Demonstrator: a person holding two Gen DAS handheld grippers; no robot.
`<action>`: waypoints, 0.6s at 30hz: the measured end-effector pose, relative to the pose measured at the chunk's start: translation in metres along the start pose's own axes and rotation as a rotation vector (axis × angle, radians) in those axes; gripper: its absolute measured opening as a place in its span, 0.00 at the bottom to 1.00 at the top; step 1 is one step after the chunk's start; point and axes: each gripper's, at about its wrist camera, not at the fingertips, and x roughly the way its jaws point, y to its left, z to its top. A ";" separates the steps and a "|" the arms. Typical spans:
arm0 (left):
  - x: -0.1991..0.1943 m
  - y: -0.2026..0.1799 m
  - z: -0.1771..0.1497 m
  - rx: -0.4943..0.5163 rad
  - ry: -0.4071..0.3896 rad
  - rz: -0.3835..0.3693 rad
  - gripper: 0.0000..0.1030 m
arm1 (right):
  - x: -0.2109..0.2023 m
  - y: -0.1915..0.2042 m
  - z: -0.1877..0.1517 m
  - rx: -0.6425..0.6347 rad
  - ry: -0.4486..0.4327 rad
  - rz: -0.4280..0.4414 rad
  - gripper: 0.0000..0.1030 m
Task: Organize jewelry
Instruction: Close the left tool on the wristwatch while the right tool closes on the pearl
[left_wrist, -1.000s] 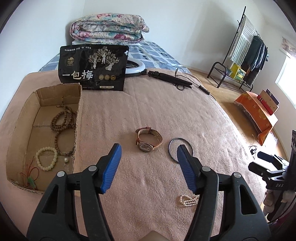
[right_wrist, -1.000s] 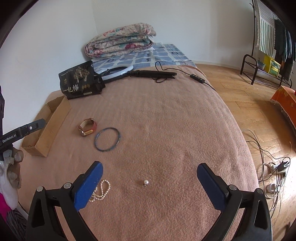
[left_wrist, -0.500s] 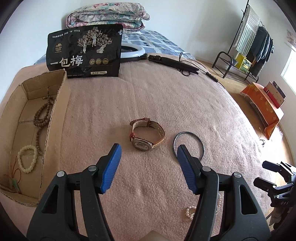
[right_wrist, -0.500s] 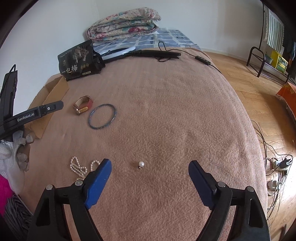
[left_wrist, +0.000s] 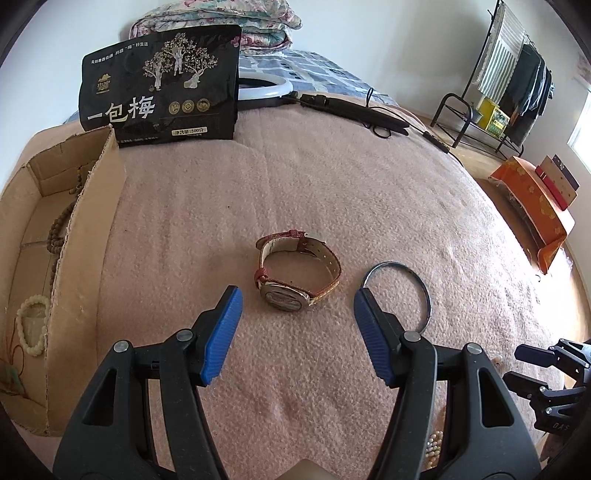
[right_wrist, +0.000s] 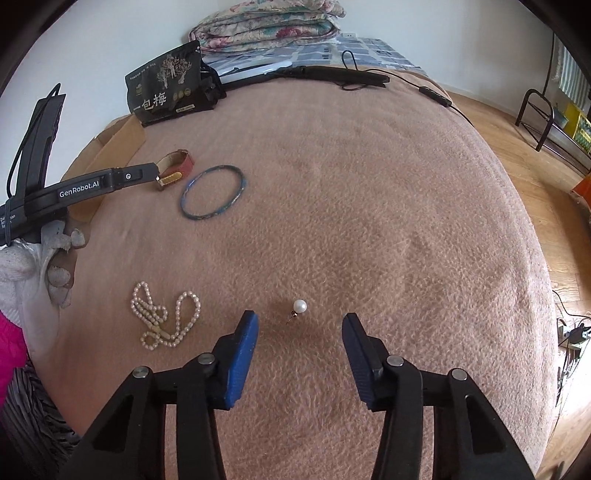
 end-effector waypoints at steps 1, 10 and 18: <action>0.002 0.001 0.001 -0.002 -0.001 0.002 0.63 | 0.000 0.000 0.001 0.000 -0.002 0.002 0.46; 0.016 0.000 0.004 -0.020 0.012 -0.001 0.63 | 0.009 -0.001 0.007 0.009 0.008 0.015 0.40; 0.029 -0.005 0.005 0.004 0.017 0.045 0.67 | 0.013 0.000 0.011 0.005 0.011 0.020 0.40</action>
